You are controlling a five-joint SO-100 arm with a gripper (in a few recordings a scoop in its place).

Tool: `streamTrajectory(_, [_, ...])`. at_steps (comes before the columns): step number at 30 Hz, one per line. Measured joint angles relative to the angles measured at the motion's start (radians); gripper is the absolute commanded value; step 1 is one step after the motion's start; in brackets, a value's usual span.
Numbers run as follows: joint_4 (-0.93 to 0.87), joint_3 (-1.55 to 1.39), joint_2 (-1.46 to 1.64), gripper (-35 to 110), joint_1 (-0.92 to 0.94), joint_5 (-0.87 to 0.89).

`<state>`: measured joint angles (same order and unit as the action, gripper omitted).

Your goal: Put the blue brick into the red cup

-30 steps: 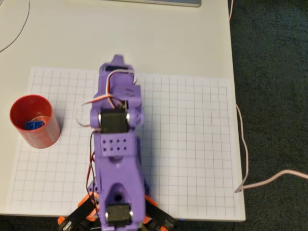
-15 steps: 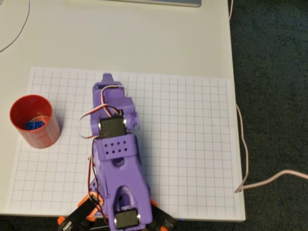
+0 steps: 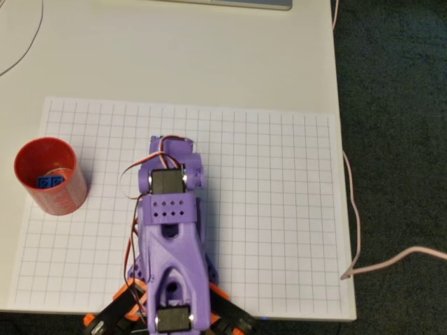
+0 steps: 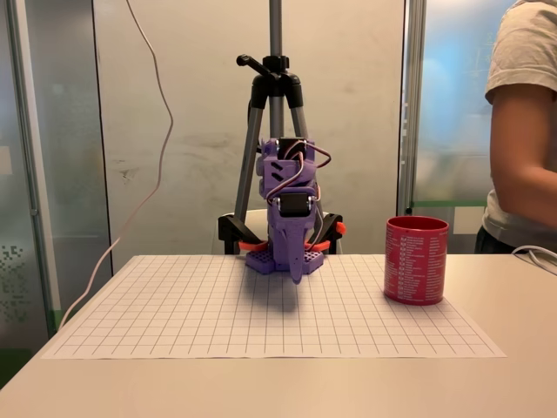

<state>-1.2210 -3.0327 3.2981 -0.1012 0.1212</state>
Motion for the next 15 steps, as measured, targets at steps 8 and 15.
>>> streamTrajectory(8, [0.0, 0.0, 0.0, 0, 0.02, -0.141])
streamTrajectory(15, [0.0, 0.0, 0.0, 0, 0.012, -0.158])
